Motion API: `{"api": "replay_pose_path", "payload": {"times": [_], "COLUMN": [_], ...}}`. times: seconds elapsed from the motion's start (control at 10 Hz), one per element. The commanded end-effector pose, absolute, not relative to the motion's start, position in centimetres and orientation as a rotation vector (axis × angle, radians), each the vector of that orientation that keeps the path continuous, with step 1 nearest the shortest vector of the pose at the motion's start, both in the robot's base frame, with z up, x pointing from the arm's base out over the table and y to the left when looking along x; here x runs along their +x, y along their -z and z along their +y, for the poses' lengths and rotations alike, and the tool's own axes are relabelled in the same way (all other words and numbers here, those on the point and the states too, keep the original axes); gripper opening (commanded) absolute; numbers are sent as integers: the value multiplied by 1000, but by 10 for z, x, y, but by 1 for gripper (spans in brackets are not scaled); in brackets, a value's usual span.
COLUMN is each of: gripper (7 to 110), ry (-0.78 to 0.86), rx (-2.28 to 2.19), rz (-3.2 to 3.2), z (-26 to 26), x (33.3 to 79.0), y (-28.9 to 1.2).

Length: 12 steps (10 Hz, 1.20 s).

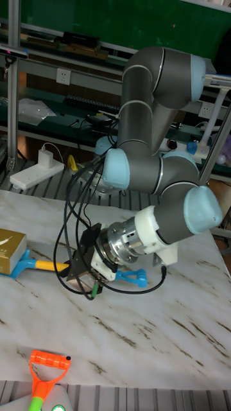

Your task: Use a shovel to scoop up an object

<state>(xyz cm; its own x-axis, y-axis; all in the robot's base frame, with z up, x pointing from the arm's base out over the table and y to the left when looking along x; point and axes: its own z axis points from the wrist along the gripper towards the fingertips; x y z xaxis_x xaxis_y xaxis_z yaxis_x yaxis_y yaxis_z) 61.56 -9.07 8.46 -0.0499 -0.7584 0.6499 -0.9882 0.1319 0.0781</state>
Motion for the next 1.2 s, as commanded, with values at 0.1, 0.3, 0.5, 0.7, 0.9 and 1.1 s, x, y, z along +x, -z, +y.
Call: {"api": "replay_pose_path", "payload": {"times": [0.1, 0.3, 0.5, 0.7, 0.9, 1.1], "gripper": [7, 7, 7, 7, 7, 7], "ry": [-479, -477, -494, -512, -522, -521], "rx": [1745, 1748, 1721, 1692, 1689, 1708], "rz": [-1780, -1742, -1724, -1719, -1719, -1729], "z": [-64, -63, -62, -64, -69, -77], "x": [606, 594, 582, 570, 560, 551], "y": [-113, -122, -125, -127, -126, -122]}}
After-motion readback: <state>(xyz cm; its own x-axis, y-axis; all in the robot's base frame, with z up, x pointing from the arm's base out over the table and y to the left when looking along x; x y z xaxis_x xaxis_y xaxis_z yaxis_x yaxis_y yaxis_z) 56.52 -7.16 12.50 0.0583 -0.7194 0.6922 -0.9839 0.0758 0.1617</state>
